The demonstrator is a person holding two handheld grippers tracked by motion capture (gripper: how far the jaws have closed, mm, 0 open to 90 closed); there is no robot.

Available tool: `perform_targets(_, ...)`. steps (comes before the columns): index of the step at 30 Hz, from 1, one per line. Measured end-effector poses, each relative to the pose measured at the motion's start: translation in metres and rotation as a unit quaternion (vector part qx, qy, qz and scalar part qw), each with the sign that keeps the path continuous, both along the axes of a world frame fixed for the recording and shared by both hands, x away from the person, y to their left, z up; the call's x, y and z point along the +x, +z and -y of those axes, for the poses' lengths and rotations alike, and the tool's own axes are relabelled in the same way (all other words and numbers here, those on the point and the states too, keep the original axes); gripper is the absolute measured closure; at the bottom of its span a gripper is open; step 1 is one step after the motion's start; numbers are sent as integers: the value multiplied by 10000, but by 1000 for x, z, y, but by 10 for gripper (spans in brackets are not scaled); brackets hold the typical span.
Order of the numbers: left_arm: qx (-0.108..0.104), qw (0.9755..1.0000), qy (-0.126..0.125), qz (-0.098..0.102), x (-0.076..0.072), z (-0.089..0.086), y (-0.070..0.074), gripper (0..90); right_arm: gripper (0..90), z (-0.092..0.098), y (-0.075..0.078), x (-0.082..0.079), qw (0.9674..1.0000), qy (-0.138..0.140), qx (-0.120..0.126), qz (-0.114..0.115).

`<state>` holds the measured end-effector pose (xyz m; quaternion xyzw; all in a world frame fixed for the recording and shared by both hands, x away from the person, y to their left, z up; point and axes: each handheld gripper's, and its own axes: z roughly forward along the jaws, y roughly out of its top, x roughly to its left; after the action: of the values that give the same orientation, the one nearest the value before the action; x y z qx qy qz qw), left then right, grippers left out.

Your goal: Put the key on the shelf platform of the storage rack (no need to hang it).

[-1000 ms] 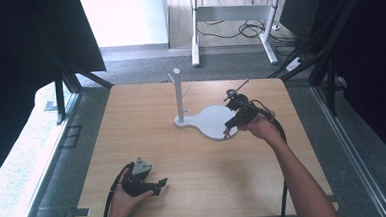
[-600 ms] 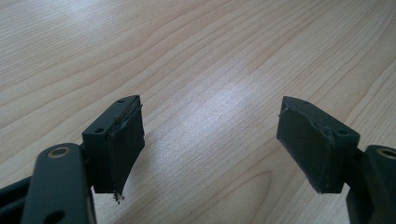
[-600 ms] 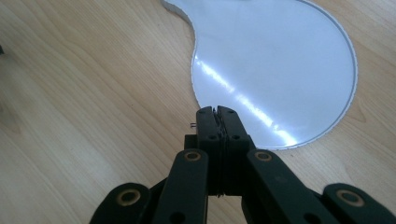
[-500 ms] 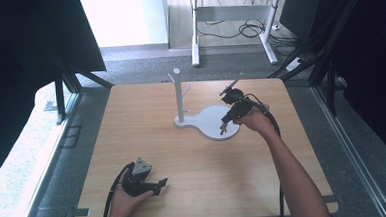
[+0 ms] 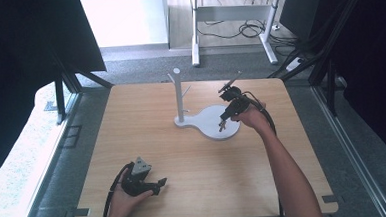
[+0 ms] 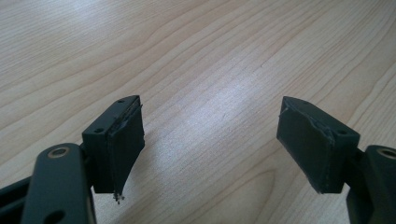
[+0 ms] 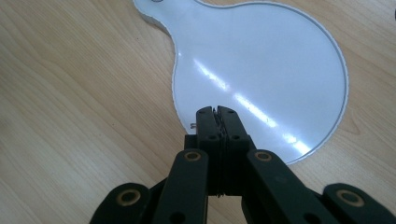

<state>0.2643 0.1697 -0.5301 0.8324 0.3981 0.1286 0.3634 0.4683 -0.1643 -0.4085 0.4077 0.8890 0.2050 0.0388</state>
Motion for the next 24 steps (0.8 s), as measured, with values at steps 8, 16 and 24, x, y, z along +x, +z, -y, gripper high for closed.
perform_targets(8, -14, 10000, 16, -2, 0, -1, 0, 233, 898, -4, -3, 13, 10000, -20, -57, -22)
perform_targets(16, -33, 10000, 29, -7, 0, -2, 1, 233, 898, -8, -8, 27, 9999, -85, -91, -64)
perform_targets(24, -42, 10000, 49, -16, 1, -3, 0, 233, 897, -9, -11, 39, 9998, -201, -45, -27)
